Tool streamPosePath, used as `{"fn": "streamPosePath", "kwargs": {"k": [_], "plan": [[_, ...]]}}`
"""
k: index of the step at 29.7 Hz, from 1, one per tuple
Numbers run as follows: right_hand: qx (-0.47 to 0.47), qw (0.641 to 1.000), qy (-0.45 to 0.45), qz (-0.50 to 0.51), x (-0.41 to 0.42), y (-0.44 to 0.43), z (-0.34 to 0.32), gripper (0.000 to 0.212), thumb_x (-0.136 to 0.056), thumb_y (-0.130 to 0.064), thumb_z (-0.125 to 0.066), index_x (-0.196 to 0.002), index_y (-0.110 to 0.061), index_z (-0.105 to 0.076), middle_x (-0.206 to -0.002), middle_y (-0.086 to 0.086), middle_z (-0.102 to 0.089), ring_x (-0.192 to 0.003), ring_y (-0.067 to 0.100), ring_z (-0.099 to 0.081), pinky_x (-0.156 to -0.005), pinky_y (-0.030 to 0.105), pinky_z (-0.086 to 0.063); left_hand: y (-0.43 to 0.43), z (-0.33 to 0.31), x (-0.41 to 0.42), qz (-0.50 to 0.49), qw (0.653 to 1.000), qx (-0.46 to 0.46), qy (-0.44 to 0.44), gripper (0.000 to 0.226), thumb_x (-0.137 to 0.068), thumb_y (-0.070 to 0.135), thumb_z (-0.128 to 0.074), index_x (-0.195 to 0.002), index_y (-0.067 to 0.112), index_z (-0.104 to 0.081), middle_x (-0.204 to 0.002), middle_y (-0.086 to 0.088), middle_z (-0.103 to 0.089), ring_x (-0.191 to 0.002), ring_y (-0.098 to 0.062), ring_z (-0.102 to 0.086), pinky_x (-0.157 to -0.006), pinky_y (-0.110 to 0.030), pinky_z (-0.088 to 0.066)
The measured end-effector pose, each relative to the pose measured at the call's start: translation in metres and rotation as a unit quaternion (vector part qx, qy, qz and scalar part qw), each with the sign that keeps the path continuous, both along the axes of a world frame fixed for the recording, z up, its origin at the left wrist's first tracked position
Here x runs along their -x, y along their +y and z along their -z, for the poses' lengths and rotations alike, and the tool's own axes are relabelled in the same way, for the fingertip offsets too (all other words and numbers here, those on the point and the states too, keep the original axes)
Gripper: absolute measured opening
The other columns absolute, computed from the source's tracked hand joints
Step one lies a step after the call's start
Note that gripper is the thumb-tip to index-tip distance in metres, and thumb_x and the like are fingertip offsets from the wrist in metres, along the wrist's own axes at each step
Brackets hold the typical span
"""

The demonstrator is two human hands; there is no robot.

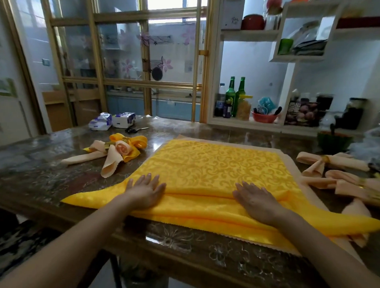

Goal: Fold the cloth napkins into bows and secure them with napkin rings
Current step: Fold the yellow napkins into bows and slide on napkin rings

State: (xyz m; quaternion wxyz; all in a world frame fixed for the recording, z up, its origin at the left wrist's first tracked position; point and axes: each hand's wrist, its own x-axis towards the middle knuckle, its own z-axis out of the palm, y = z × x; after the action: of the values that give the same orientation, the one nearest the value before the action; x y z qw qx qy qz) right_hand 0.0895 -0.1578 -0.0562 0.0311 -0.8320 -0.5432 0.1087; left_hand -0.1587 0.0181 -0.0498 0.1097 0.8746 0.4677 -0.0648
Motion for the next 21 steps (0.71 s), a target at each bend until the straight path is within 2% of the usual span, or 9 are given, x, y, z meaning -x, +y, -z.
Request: {"fn": "streamPosePath", "kwargs": {"k": [3, 5, 8, 10, 13, 15, 17, 19, 21], "plan": [[-0.013, 1.0, -0.001, 0.014, -0.001, -0.005, 0.002, 0.055, -0.101, -0.047, -0.012, -0.151, -0.026, -0.006, -0.159, -0.002, 0.002, -0.146, 0.018, 0.002, -0.117, 0.038, 0.002, 0.003, -0.001, 0.012, -0.026, 1.0, 0.001, 0.011, 0.06, -0.099, 0.051, -0.009, -0.151, 0.023, 0.004, -0.158, -0.004, 0.012, -0.145, -0.021, 0.009, -0.115, -0.05, 0.009], [-0.049, 0.999, 0.014, 0.019, 0.004, -0.004, -0.001, 0.051, -0.102, -0.042, -0.02, -0.15, -0.023, -0.02, -0.159, 0.001, -0.01, -0.146, 0.019, -0.008, -0.117, 0.038, -0.005, 0.004, -0.004, 0.008, -0.021, 0.999, -0.036, 0.011, 0.057, -0.1, 0.049, -0.016, -0.151, 0.024, -0.006, -0.159, -0.005, 0.001, -0.146, -0.022, 0.004, -0.113, -0.054, 0.01], [-0.13, 0.991, 0.036, 0.02, 0.009, -0.005, -0.012, 0.037, -0.1, -0.031, -0.041, -0.132, -0.017, -0.051, -0.141, 0.003, -0.046, -0.129, 0.02, -0.042, -0.109, 0.036, -0.031, -0.003, -0.009, -0.006, 0.046, 0.992, -0.079, -0.082, 0.042, -0.101, 0.036, -0.033, -0.141, 0.024, -0.038, -0.153, -0.001, -0.029, -0.145, -0.018, -0.008, -0.114, -0.053, 0.01], [-0.155, 0.988, 0.023, 0.01, 0.009, -0.007, -0.018, 0.028, -0.097, -0.024, -0.049, -0.121, -0.017, -0.06, -0.129, 0.001, -0.056, -0.117, 0.018, -0.052, -0.101, 0.036, -0.04, -0.01, -0.013, -0.016, 0.087, 0.983, -0.063, -0.151, 0.031, -0.099, 0.028, -0.042, -0.126, 0.022, -0.056, -0.142, 0.001, -0.047, -0.143, -0.015, -0.018, -0.116, -0.049, 0.006], [-0.176, 0.984, -0.008, -0.003, 0.011, -0.01, -0.023, 0.017, -0.091, -0.018, -0.056, -0.107, -0.02, -0.063, -0.114, -0.001, -0.061, -0.106, 0.017, -0.055, -0.097, 0.038, -0.042, -0.02, -0.018, -0.02, 0.12, 0.974, -0.09, -0.171, 0.024, -0.096, 0.024, -0.05, -0.116, 0.02, -0.062, -0.127, 0.001, -0.057, -0.129, -0.017, -0.041, -0.115, -0.043, -0.015], [-0.189, 0.981, -0.036, -0.015, 0.013, -0.015, -0.024, 0.012, -0.088, -0.014, -0.057, -0.095, -0.023, -0.058, -0.101, -0.003, -0.058, -0.096, 0.015, -0.052, -0.093, 0.035, -0.041, -0.025, -0.02, -0.019, 0.13, 0.968, -0.116, -0.183, 0.022, -0.094, 0.023, -0.053, -0.113, 0.019, -0.062, -0.119, 0.001, -0.06, -0.114, -0.018, -0.052, -0.104, -0.035, -0.033], [-0.194, 0.977, -0.082, -0.041, 0.018, -0.021, -0.023, 0.015, -0.086, -0.013, -0.056, -0.09, -0.026, -0.048, -0.095, -0.005, -0.05, -0.093, 0.013, -0.047, -0.091, 0.031, -0.038, -0.031, -0.023, -0.014, 0.152, 0.962, -0.16, -0.161, 0.021, -0.092, 0.024, -0.055, -0.112, 0.021, -0.06, -0.118, 0.003, -0.058, -0.111, -0.016, -0.051, -0.098, -0.03, -0.034], [-0.164, 0.978, -0.113, -0.058, 0.021, -0.026, -0.02, 0.016, -0.085, -0.016, -0.054, -0.091, -0.027, -0.044, -0.098, -0.005, -0.047, -0.1, 0.016, -0.046, -0.089, 0.028, -0.035, -0.038, -0.021, -0.01, 0.174, 0.96, -0.186, -0.115, 0.023, -0.091, 0.029, -0.054, -0.112, 0.024, -0.059, -0.121, 0.005, -0.054, -0.115, -0.014, -0.047, -0.103, -0.031, -0.029], [-0.124, 0.987, -0.09, -0.053, 0.022, -0.03, -0.021, 0.01, -0.086, -0.02, -0.052, -0.092, -0.027, -0.047, -0.103, -0.003, -0.048, -0.105, 0.017, -0.046, -0.091, 0.03, -0.034, -0.043, -0.018, -0.006, 0.176, 0.965, -0.177, -0.083, 0.025, -0.092, 0.038, -0.052, -0.112, 0.025, -0.059, -0.125, 0.005, -0.052, -0.12, -0.015, -0.044, -0.108, -0.035, -0.025]]}}
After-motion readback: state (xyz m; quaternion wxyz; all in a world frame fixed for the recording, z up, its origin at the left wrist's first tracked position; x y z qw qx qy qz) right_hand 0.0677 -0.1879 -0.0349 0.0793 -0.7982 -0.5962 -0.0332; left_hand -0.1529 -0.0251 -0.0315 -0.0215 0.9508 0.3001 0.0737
